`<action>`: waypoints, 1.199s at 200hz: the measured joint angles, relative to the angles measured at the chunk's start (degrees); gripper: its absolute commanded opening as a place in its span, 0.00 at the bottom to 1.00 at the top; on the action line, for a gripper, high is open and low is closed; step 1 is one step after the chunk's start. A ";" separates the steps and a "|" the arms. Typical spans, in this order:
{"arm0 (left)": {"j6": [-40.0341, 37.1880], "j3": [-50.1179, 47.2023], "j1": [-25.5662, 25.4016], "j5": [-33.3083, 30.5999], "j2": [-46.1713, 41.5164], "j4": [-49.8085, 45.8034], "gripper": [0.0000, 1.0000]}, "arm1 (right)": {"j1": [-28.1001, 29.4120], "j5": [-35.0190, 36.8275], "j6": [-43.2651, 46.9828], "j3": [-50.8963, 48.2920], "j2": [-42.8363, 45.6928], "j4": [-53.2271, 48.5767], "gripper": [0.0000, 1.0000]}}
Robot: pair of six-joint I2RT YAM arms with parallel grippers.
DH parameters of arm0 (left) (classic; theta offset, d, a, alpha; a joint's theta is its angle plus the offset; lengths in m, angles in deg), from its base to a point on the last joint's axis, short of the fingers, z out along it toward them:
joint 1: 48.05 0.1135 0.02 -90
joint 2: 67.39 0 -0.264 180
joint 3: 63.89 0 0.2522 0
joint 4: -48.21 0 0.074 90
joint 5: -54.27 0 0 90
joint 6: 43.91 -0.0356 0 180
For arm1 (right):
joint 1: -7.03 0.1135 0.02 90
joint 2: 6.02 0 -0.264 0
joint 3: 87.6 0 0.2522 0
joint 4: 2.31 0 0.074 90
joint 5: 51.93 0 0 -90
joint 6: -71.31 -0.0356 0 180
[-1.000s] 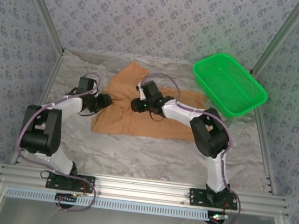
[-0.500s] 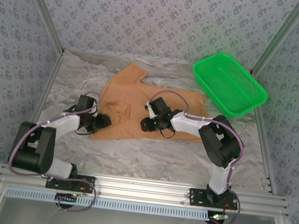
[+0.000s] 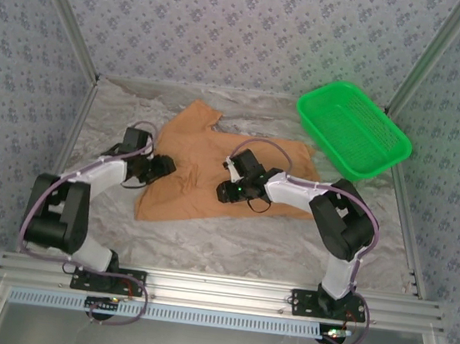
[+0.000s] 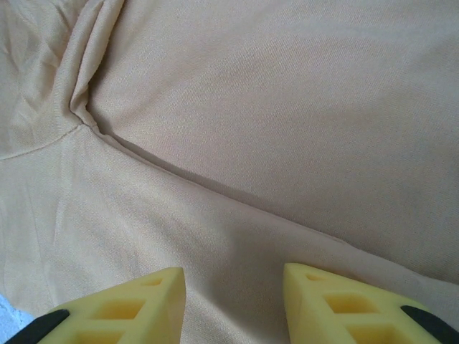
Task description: Fold the inside-out t-shirt
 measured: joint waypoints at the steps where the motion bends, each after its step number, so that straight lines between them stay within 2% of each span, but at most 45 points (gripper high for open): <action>1: 0.00 0.11 0.00 0.02 0.17 0.04 0.47 | 0.00 0.00 0.00 0.00 0.00 -0.02 0.42; 152: -1.22 18.18 0.00 -0.87 20.50 2.62 0.46 | 0.00 0.76 0.02 -1.31 1.14 -1.53 0.42; 190: -1.25 19.43 -0.04 0.26 20.13 2.99 0.46 | 0.00 1.44 0.02 -1.55 1.57 -1.90 0.42; 240: -1.25 14.58 -1.95 0.37 14.34 3.30 0.46 | 0.00 1.55 0.02 -1.57 1.57 -1.92 0.42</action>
